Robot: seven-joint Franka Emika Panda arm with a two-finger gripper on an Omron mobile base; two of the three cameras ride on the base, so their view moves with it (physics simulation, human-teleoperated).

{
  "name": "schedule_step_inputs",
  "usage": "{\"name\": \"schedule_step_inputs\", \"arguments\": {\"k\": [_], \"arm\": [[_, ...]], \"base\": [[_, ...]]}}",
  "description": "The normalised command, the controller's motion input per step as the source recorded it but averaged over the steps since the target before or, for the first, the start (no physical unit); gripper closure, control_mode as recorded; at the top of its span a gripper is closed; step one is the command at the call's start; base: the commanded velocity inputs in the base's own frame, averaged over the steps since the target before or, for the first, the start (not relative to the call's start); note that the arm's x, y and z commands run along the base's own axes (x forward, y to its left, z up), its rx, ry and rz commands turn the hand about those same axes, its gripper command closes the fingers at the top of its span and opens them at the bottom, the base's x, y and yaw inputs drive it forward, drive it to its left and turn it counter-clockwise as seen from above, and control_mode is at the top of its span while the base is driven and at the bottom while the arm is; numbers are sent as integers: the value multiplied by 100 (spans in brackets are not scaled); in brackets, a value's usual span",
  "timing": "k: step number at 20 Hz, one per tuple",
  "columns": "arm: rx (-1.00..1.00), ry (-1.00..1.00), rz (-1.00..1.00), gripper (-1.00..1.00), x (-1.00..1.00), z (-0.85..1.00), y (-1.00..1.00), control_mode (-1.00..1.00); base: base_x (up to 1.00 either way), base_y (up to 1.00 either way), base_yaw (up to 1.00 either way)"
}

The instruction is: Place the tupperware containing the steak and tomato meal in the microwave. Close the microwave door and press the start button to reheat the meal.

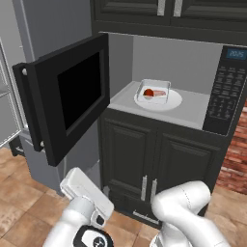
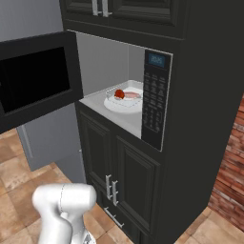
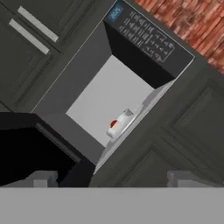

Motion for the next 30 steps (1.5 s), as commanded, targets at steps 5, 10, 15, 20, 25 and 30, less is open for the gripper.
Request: {"name": "schedule_step_inputs", "arguments": {"k": [5, 10, 15, 20, 25, 30], "arm": [[-12, 0, -1, -100, 54, -34, 100, -100], [-11, -4, 0, -100, 44, -31, 100, -100], [-5, -2, -2, -100, 67, -22, 100, -100], [0, 0, -9, -100, 98, 0, 69, -100], [0, 3, -12, -100, 62, 2, 4, -100], [10, 0, -22, -100, 4, 8, -79, -100]], "base": [[0, 0, 0], [0, 0, 0], [0, 0, 0], [0, 0, 0], [0, 0, 0], [0, 0, 0]]}}
